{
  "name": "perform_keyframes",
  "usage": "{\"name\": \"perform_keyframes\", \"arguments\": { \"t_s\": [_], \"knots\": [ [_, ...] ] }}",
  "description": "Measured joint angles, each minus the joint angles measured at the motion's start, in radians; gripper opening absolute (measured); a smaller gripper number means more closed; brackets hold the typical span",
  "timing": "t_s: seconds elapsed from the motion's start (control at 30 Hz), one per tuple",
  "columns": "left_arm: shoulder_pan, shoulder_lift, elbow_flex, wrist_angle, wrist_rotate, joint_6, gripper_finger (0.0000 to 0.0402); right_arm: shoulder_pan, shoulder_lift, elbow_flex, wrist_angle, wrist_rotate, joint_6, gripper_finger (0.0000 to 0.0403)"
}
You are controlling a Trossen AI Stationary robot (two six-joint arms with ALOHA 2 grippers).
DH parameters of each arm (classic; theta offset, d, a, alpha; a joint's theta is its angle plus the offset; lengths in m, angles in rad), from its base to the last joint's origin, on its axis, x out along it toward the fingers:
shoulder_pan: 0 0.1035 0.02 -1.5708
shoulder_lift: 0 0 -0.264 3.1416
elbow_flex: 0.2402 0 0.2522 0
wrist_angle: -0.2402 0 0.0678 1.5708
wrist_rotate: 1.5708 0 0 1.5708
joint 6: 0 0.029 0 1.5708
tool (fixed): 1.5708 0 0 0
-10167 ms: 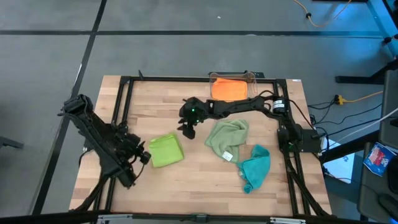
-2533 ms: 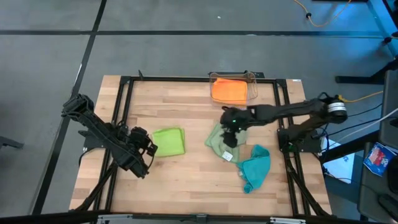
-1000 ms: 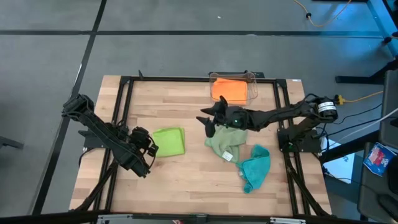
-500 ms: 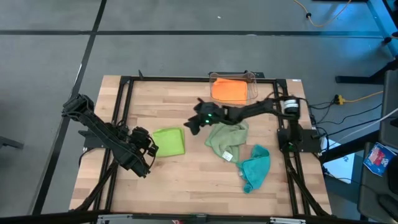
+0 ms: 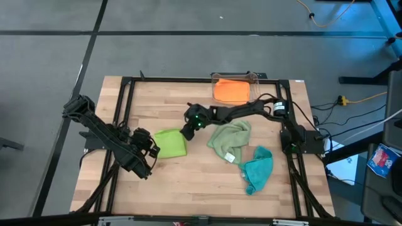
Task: Fold microfiber towels
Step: Fold the light green microfiber towel
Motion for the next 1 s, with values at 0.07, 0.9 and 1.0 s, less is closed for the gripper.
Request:
{"name": "perform_keyframes", "arguments": {
  "t_s": [0.07, 0.9, 1.0],
  "knots": [
    [0.0, 0.0, 0.0, 0.0, -0.001, 0.005, 0.0111, 0.004, 0.0, 0.001, -0.002, 0.0, 0.0, 0.0236],
    [0.0, 0.0, 0.0, 0.001, -0.001, 0.008, 0.0111, 0.033, 0.042, 0.014, 0.073, 0.022, -0.039, 0.0236],
    [0.0, 0.0, 0.0, 0.001, -0.001, 0.007, 0.0111, 0.04, 0.042, 0.014, 0.082, 0.021, -0.043, 0.0232]
  ]
}}
